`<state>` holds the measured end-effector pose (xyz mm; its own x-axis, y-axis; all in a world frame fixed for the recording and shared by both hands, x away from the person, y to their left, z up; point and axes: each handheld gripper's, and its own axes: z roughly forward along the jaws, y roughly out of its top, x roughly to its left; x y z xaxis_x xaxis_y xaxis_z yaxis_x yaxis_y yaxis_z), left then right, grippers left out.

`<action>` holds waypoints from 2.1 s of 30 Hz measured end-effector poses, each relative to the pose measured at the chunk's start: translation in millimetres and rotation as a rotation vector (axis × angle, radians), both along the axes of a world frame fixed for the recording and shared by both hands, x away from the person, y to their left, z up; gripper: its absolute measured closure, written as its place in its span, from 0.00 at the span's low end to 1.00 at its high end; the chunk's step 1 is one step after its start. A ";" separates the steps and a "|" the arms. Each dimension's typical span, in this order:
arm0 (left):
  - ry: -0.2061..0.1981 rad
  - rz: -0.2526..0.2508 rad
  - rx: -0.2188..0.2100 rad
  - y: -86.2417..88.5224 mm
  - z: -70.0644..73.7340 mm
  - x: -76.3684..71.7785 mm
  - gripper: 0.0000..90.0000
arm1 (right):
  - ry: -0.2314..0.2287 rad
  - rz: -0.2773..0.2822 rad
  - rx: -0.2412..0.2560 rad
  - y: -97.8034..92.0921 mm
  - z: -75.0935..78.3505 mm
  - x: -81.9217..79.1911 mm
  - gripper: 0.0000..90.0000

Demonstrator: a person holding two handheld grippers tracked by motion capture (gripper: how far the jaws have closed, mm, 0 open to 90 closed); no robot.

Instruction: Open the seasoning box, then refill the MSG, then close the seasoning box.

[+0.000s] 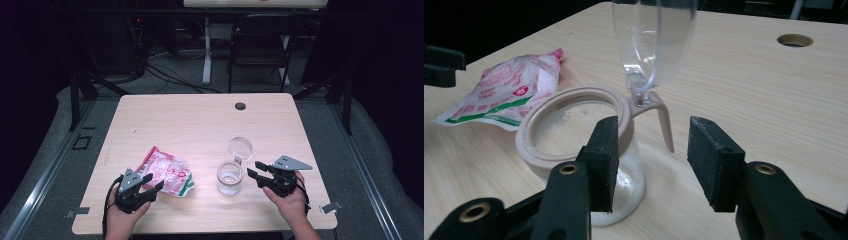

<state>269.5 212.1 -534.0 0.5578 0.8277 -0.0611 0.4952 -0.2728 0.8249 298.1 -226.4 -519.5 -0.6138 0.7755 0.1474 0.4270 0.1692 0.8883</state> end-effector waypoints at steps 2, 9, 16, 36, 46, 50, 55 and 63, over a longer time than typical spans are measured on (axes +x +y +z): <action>-0.001 -0.003 0.000 -0.3 -0.3 0.1 0.54 | 0.004 -0.011 0.010 -2.4 -1.2 1.0 0.62; -0.004 -0.007 0.002 -0.5 0.3 -0.2 0.54 | 0.008 -0.034 -0.011 -6.6 -3.2 2.7 0.62; -0.006 -0.016 -0.005 0.4 0.4 -0.6 0.54 | 0.012 -0.044 -0.014 -9.6 -4.1 3.9 0.61; -0.043 -0.147 0.049 -14.4 2.7 -9.3 0.40 | 0.023 -0.062 0.003 -13.7 -5.6 3.2 0.61; -0.044 -0.208 0.134 -25.8 -5.7 -14.9 0.38 | 0.020 -0.064 0.006 -14.6 -5.6 3.3 0.61; -0.054 -0.221 0.179 -30.4 -9.7 -17.4 0.35 | 0.024 -0.064 0.002 -14.5 -6.1 3.3 0.61; -0.077 -0.213 0.252 -32.6 -13.6 -16.8 0.35 | 0.024 -0.061 -0.002 -14.1 -6.0 3.3 0.61; -0.096 -0.219 0.301 -39.0 -15.9 -17.0 0.34 | 0.024 -0.060 -0.004 -14.7 -6.3 3.0 0.61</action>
<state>252.4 173.2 -550.0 0.7146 0.6615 0.2275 0.3232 -0.6007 0.7312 301.1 -241.1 -525.8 -0.5624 0.8115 0.1588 0.4580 0.1458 0.8769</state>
